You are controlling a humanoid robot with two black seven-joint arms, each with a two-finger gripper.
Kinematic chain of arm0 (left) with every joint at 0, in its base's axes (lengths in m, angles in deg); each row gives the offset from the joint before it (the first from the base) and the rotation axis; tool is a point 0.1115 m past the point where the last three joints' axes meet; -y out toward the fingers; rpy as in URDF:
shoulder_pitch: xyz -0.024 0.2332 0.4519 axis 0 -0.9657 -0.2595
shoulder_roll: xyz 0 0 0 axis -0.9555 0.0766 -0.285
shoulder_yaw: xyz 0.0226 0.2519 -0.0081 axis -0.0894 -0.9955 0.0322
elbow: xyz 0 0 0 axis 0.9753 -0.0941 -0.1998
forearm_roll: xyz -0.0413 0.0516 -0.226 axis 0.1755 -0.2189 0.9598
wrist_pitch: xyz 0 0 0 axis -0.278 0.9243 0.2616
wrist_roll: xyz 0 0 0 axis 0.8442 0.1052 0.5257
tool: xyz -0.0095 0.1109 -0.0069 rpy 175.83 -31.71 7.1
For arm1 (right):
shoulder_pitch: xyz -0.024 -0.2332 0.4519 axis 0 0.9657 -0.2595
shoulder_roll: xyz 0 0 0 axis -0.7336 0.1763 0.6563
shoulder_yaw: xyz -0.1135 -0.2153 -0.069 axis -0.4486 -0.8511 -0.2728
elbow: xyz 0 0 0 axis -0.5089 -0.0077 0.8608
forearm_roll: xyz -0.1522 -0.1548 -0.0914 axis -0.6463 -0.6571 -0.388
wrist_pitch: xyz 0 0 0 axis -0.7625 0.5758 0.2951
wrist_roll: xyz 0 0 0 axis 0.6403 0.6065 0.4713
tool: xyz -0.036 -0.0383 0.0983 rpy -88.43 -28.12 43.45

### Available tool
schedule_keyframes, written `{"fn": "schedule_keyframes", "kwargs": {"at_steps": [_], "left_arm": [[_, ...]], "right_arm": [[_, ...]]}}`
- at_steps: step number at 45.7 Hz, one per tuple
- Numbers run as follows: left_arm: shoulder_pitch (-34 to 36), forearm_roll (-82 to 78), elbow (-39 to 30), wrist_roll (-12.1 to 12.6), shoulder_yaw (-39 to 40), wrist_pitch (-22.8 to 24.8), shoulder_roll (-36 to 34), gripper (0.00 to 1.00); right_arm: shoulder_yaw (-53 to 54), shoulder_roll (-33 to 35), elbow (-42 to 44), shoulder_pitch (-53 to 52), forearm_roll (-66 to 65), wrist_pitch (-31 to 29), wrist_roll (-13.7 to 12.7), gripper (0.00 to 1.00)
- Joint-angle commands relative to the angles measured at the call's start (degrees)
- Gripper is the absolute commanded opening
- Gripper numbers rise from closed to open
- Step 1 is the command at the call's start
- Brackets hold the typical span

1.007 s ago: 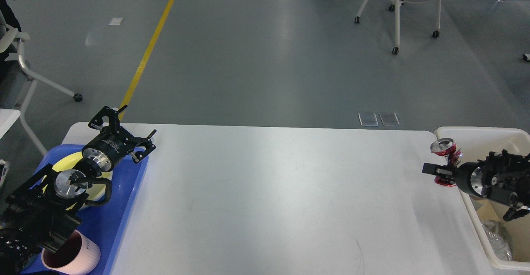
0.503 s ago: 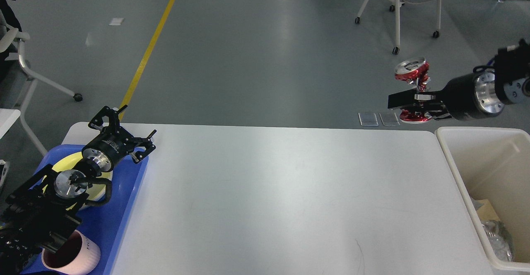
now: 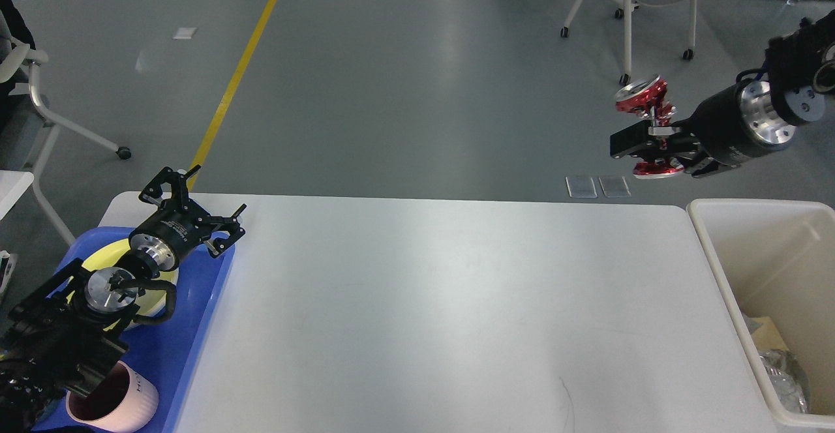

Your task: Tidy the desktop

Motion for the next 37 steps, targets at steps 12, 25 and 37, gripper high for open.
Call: {"fn": "schedule_keyframes", "kwargs": {"at_steps": [12, 25, 37], "left_arm": [[0.0, 0.0, 0.0, 0.0, 0.1, 0.0, 0.0, 1.00], [0.0, 0.0, 0.0, 0.0, 0.1, 0.0, 0.0, 1.00], [0.0, 0.0, 0.0, 0.0, 0.0, 0.0, 0.0, 1.00]], "right_arm": [[9.4, 3.3, 33.3, 44.7, 1.1, 19.9, 0.0, 0.00], [19.4, -10.7, 61.7, 66.5, 9.9, 22.8, -0.2, 1.00], [19.6, -14.3, 68.8, 72.1, 16.5, 22.8, -0.6, 1.00]]}}
